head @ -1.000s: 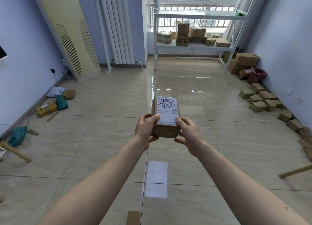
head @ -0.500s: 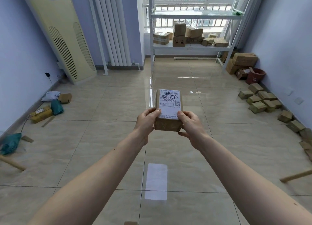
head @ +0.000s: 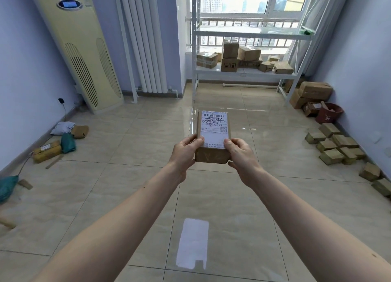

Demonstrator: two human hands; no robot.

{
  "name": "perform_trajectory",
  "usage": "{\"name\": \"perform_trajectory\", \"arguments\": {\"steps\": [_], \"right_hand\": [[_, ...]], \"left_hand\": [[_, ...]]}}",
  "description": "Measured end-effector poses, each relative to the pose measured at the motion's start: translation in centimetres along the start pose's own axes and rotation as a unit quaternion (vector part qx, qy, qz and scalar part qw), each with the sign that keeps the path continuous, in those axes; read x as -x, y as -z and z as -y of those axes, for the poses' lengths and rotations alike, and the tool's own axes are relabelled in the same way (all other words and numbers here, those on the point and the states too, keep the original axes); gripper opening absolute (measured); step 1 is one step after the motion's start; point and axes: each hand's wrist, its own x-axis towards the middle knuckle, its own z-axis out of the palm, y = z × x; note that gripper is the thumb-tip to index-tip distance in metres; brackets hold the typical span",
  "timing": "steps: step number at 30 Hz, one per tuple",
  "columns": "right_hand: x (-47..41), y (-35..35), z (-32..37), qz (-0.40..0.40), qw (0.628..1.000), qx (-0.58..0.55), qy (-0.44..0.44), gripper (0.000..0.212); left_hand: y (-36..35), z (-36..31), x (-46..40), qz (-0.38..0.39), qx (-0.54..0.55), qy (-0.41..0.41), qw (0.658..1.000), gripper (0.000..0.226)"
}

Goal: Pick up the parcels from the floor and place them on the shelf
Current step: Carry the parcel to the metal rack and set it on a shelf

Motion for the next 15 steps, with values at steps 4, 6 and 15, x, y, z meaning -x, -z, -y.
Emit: {"name": "perform_trajectory", "arguments": {"steps": [4,6,15], "right_hand": [[-5.0,-0.3,1.0,-0.002,1.000,-0.005,0.003,0.042],[-7.6,-0.7,1.7,-0.001,1.000,-0.006,0.007,0.039],[-20.1,-3.2,5.3,-0.019,1.000,-0.015,0.018,0.041]], "left_hand": [[-0.5,-1.5,-4.4,0.015,-0.003,-0.008,1.000,0.042],[-0.5,-2.3,-7.1,0.023,-0.007,-0.014,1.000,0.041],[0.0,-7.3,-20.0,0.056,-0.023,-0.020,0.998,0.039]]}}
